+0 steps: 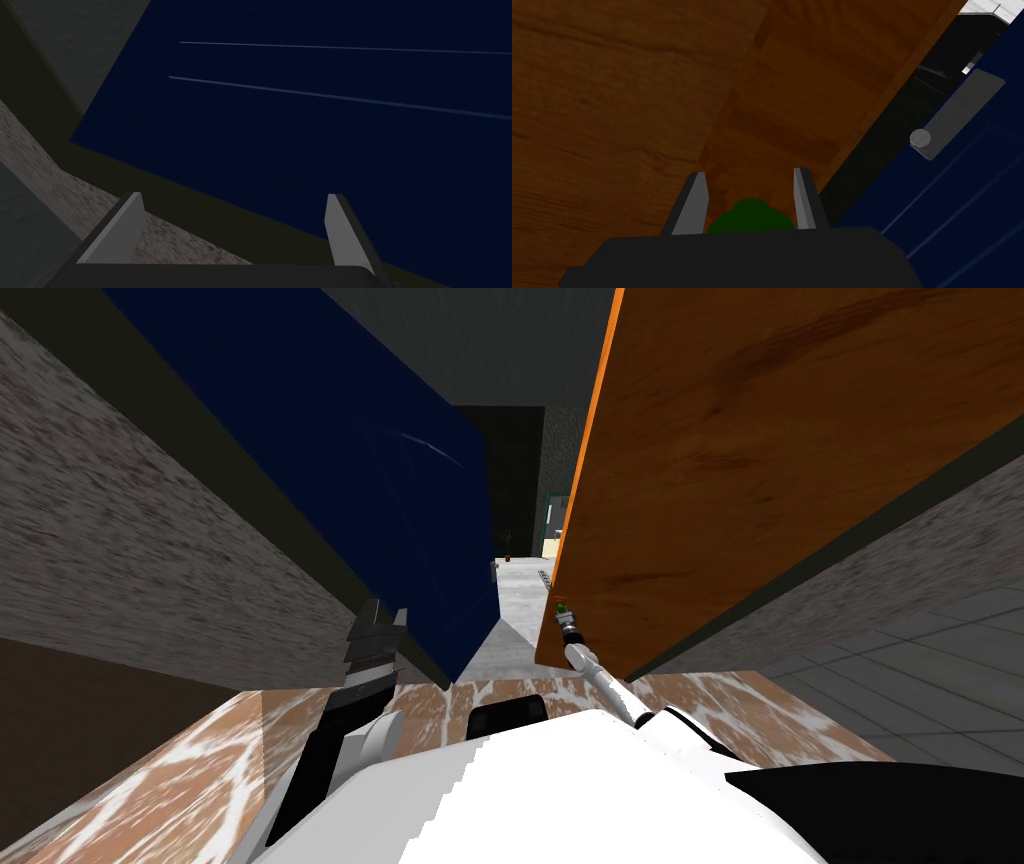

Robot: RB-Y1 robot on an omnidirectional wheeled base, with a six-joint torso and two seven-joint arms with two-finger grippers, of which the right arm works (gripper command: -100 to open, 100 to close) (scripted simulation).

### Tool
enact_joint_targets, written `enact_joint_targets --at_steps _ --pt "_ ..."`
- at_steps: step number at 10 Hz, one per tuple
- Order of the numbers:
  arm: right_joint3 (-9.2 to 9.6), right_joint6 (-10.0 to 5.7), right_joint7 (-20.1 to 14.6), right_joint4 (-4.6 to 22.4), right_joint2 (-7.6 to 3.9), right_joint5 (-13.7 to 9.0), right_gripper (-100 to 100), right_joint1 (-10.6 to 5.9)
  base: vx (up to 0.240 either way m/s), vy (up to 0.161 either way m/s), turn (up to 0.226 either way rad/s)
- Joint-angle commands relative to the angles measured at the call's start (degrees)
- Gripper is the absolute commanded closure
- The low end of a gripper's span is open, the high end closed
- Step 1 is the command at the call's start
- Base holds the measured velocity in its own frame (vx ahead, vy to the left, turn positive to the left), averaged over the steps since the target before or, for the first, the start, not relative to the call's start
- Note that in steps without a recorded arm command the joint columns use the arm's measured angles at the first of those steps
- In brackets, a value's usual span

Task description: Push the door open

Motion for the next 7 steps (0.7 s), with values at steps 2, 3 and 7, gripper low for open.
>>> enact_joint_targets --at_steps 2,3,7 --pt "0.31 1.21 -3.41 0.15 -0.14 -0.93 100 -1.19 0.039 -0.004 -0.035" --pt "0.80 1.61 -5.41 0.46 0.07 -1.84 100 -1.63 0.044 -0.005 -0.048" --pt "1.79 2.42 -10.47 1.10 0.52 -3.70 100 -2.52 0.045 -0.003 -0.037"
